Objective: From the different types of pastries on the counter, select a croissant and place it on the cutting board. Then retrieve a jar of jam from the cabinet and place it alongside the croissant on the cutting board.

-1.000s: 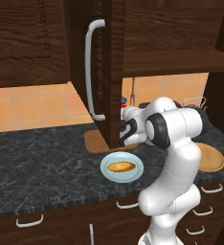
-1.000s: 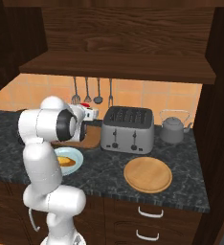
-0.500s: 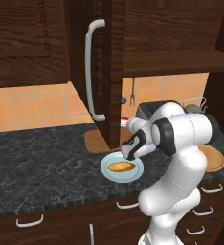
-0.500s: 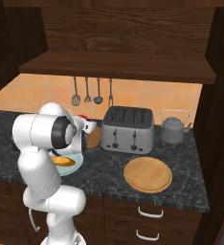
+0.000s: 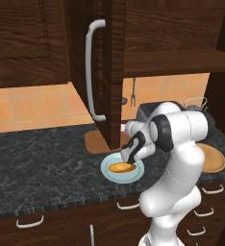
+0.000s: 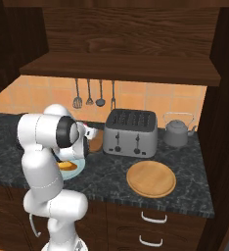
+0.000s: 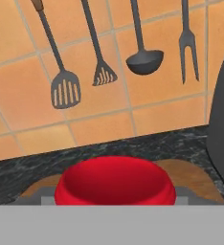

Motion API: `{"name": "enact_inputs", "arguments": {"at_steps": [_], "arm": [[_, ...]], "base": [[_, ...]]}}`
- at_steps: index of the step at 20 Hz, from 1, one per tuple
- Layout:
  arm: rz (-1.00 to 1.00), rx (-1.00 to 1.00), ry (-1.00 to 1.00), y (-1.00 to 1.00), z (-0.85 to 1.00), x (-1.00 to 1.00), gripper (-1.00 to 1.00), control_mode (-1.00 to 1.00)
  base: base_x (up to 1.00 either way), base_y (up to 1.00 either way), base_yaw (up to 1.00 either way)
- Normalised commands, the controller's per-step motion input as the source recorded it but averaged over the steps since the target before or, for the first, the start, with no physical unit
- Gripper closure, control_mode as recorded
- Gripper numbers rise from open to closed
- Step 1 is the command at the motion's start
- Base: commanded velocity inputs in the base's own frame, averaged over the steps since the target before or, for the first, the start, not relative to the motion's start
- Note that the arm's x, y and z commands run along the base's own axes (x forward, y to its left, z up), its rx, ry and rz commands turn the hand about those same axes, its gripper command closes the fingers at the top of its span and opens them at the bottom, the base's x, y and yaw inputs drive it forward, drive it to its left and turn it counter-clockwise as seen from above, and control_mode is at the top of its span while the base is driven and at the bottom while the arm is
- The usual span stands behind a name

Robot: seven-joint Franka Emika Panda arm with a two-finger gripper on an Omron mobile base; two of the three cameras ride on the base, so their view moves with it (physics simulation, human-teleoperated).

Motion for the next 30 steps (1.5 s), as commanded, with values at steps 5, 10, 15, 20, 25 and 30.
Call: {"name": "enact_inputs", "arguments": {"at_steps": [5,10,15,20,25,30], "arm": [[0.0,0.0,0.0,-0.01,-0.37,-0.1,-1.0,-1.0],[0.0,0.0,0.0,-0.06,-0.31,-0.16,-1.0,-1.0],[0.0,0.0,-0.09,-0.04,-0.01,-0.28,-1.0,-1.0],[0.0,0.0,-0.35,0.0,0.53,-0.52,-1.0,-1.0],[0.01,0.0,-0.31,-0.03,0.12,-0.9,-1.0,-1.0],[0.15,0.09,-0.32,-0.36,0.0,-1.0,-1.0,-1.0]], "base": [[0.0,0.0,0.0],[0.0,0.0,0.0],[0.0,0.0,0.0],[0.0,0.0,0.0],[0.0,0.0,0.0],[0.0,0.0,0.0]]}}
